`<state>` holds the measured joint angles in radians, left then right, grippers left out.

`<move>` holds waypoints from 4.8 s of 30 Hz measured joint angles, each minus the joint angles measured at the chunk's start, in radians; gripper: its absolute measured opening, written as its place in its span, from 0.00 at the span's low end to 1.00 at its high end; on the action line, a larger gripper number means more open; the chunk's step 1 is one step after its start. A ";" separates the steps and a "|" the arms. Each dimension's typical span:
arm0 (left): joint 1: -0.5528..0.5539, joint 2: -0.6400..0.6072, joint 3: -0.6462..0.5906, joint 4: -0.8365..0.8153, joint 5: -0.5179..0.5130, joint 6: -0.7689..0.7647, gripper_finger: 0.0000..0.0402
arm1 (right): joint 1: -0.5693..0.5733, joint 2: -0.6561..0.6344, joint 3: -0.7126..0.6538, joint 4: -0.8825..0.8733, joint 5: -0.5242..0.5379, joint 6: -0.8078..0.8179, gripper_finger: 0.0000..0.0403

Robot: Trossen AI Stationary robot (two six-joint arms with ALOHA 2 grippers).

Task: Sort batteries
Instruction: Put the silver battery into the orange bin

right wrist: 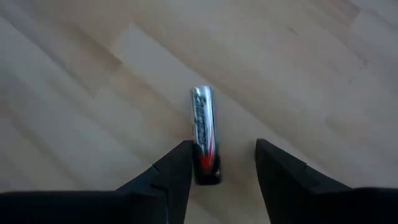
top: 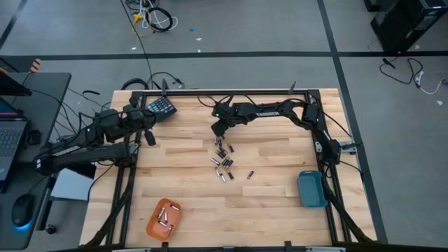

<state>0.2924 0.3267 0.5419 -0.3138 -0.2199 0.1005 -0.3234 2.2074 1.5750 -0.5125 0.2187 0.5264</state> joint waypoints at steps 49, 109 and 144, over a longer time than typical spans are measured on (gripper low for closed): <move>0.000 0.178 -0.268 0.302 0.501 -0.209 0.34 | 0.337 -0.217 -0.071 0.550 -0.110 -0.556 0.06; -0.268 0.332 -0.243 0.512 0.448 -0.375 0.04 | 0.343 -0.428 -0.070 0.163 -0.123 -0.451 0.26; -1.283 0.994 0.386 -0.443 -0.101 -1.210 0.10 | 0.390 -0.475 -0.316 0.273 -0.134 -0.320 0.25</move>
<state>-0.9905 1.3203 0.9276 -0.7565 -0.3206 -1.1097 0.0668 1.7321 1.2587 -0.2395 0.0845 0.2061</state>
